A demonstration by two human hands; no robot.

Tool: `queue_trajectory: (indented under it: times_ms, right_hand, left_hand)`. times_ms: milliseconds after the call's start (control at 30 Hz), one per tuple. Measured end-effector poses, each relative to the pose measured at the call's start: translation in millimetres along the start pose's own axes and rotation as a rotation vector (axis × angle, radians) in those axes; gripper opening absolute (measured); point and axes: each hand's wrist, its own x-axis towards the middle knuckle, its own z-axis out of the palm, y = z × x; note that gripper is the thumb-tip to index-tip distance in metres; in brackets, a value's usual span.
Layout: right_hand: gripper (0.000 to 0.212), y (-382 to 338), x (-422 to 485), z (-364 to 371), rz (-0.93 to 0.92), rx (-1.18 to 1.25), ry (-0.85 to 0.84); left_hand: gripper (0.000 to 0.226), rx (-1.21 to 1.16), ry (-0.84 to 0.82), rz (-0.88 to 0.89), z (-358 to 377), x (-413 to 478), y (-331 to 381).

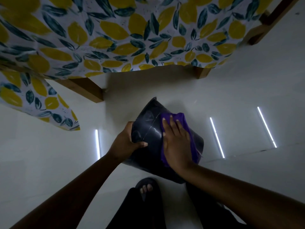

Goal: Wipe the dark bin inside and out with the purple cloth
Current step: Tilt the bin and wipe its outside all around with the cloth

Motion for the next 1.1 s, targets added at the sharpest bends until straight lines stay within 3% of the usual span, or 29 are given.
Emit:
queue_trajectory:
  times_ms: [100, 233, 400, 500, 633, 767, 867, 1100]
  right_hand:
    - [0.06, -7.3, 17.7, 2.5, -0.141, -0.071, -0.018]
    - [0.048, 5.7, 68.9, -9.1, -0.177, 0.055, -0.037]
    - [0.045, 31.0, 107.7, -27.8, 0.237, 0.293, -0.293]
    - [0.044, 28.7, 92.6, -25.6, 0.304, 0.302, -0.233]
    - [0.043, 13.2, 39.8, -11.1, 0.057, 0.224, 0.045]
    - [0.049, 2.4, 22.1, -12.0, -0.068, 0.208, 0.107]
    - [0.05, -2.9, 28.2, -23.1, -0.122, 0.138, 0.191]
    - [0.063, -18.8, 37.8, -10.1, -0.249, -0.156, 0.071]
  left_hand:
    - [0.069, 0.005, 0.031, -0.004, -0.1, -6.3, -3.6]
    - [0.064, -0.028, 0.072, -0.006, 2.3, -5.0, 5.1]
    - [0.065, -0.026, 0.067, -0.004, 2.8, -0.9, 14.9]
    - [0.063, 0.002, 0.044, -0.014, 0.1, -2.4, 12.8]
    - [0.062, 0.026, -0.02, -0.006, -6.3, 3.5, 18.5]
    - [0.053, -0.004, 0.019, 0.033, -2.0, 13.7, 33.9]
    - [0.053, -0.021, -0.045, 0.039, -12.4, 21.0, 42.8]
    - [0.072, 0.215, 0.029, 0.043, -36.3, 44.1, 34.1]
